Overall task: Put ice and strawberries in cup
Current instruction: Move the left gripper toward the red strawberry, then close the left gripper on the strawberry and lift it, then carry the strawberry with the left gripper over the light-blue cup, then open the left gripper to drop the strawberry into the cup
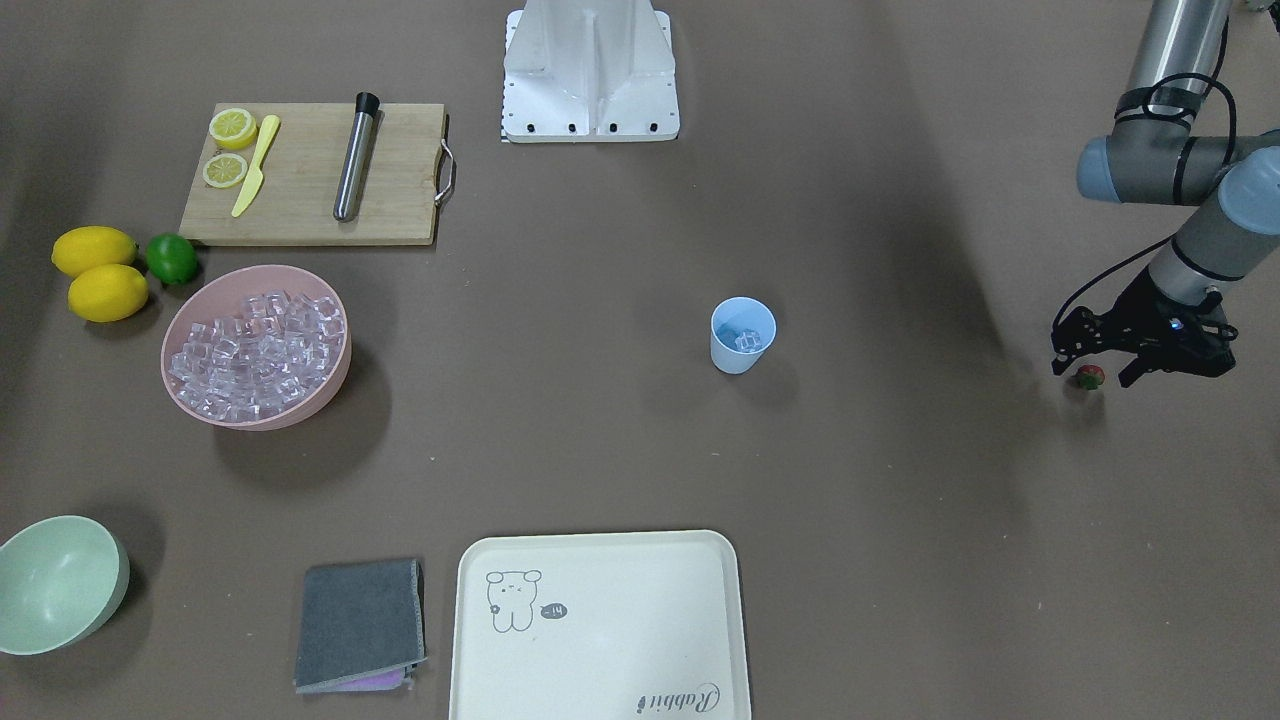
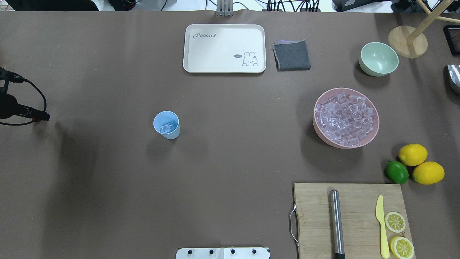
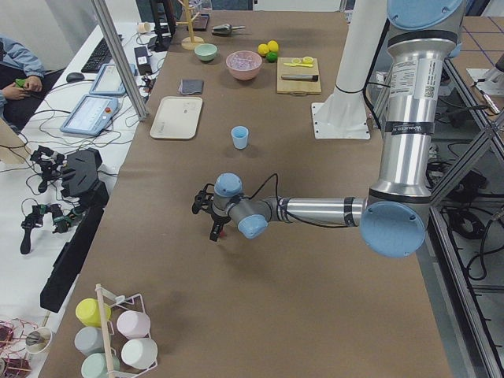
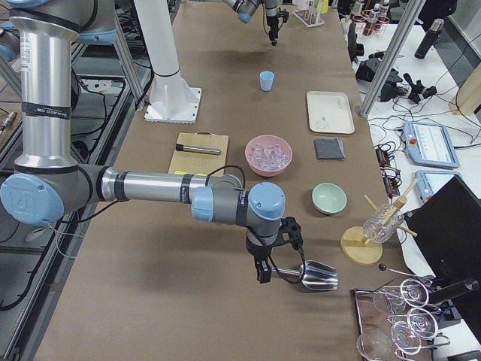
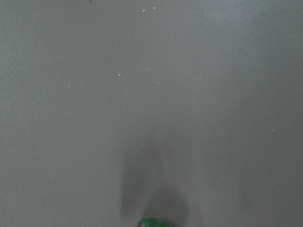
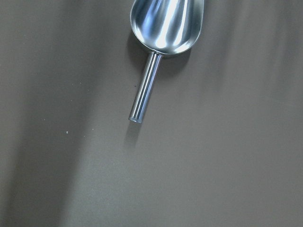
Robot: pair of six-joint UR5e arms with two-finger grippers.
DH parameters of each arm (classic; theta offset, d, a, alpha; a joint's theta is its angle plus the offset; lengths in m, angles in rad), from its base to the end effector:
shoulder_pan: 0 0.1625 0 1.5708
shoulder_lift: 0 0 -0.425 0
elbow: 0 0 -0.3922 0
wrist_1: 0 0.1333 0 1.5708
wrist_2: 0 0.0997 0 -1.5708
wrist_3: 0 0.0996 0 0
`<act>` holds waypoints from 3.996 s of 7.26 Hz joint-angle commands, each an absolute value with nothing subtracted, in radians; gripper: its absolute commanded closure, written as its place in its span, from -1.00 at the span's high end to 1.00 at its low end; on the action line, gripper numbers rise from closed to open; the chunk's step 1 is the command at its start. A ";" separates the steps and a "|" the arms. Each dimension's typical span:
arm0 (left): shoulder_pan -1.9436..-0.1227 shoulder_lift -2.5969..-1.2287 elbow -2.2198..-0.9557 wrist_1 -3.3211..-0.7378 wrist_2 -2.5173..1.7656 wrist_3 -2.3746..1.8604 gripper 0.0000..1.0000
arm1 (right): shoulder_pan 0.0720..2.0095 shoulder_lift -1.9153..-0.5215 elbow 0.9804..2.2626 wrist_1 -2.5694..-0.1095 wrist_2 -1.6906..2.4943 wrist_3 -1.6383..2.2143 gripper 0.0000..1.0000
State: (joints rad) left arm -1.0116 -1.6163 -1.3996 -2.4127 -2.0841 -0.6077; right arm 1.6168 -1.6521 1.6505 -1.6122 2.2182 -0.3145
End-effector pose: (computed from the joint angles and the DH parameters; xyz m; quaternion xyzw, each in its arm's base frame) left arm 0.2153 -0.5030 0.6362 0.1520 0.3852 0.0670 0.9078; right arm 0.0940 -0.4500 0.6704 0.0370 -0.3165 -0.1201 0.9402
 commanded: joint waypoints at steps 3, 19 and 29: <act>-1.011 -1.611 -1.391 -2.413 -2.079 -0.569 0.11 | 1.617 -1.652 1.651 -1.612 2.218 -0.314 1.00; -0.689 -1.893 -1.538 -2.852 -1.965 -1.534 -1.00 | 1.617 -1.649 1.651 -1.612 2.223 -0.314 1.00; -0.798 -1.806 -1.542 -2.836 -2.058 -1.508 0.96 | 1.617 -1.652 1.649 -1.612 2.235 -0.316 1.00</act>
